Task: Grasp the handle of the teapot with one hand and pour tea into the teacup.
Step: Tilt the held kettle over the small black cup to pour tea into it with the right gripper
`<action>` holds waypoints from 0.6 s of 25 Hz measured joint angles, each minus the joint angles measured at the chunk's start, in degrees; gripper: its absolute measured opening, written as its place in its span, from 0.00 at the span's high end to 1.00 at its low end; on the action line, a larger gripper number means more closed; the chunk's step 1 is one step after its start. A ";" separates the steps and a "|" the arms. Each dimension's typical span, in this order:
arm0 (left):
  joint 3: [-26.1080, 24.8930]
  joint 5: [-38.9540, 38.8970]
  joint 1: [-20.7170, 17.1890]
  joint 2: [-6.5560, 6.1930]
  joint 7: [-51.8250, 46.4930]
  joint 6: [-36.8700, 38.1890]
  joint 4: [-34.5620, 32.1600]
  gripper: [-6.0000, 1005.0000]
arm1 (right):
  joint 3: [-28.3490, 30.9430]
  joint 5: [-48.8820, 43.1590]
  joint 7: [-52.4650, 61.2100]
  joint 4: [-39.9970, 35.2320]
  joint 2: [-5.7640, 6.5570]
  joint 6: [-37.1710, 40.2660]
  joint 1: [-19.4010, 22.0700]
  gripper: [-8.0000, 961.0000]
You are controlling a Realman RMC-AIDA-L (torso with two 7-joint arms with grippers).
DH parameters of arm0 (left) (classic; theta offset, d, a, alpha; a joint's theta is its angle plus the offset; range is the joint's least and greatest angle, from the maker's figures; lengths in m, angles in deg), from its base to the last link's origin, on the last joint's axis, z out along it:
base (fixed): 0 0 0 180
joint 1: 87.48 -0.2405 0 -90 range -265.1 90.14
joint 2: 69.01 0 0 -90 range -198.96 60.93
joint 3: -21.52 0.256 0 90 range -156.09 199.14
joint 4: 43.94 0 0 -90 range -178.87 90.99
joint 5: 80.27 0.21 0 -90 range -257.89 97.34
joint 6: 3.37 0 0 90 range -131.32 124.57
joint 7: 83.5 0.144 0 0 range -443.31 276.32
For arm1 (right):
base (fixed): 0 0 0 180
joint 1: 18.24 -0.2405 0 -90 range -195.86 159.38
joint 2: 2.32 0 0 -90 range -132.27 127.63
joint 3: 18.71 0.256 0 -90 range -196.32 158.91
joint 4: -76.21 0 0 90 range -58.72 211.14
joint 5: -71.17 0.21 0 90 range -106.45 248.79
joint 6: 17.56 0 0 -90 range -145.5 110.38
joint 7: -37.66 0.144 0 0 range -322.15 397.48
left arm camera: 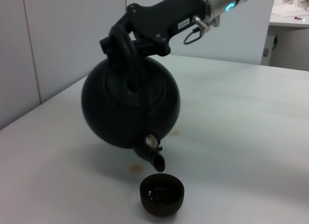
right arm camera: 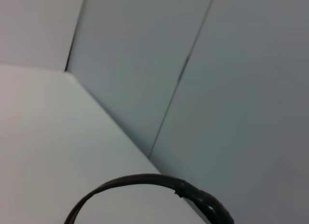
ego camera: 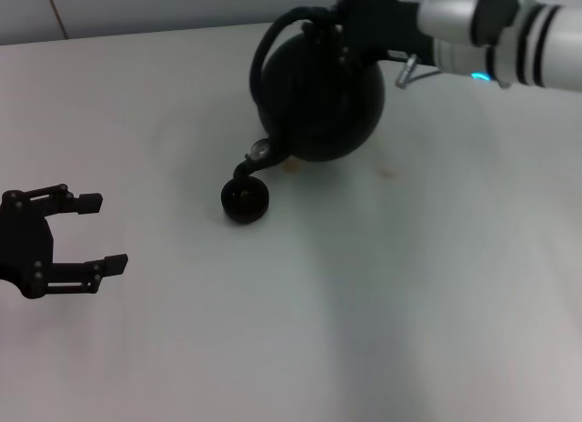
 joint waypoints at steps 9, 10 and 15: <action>-0.11 0.00 0.02 0.20 0.14 0.01 0.00 0.14 | 1.18 10.37 -0.56 0.29 0.06 0.26 6.58 0.86; -0.35 0.00 0.08 0.25 0.16 0.01 0.00 0.14 | 1.74 11.56 -0.56 0.40 0.04 0.35 7.43 0.86; -0.56 0.00 0.20 0.43 0.08 0.36 -0.33 0.14 | 5.40 15.11 -0.58 1.51 0.06 1.67 10.20 0.86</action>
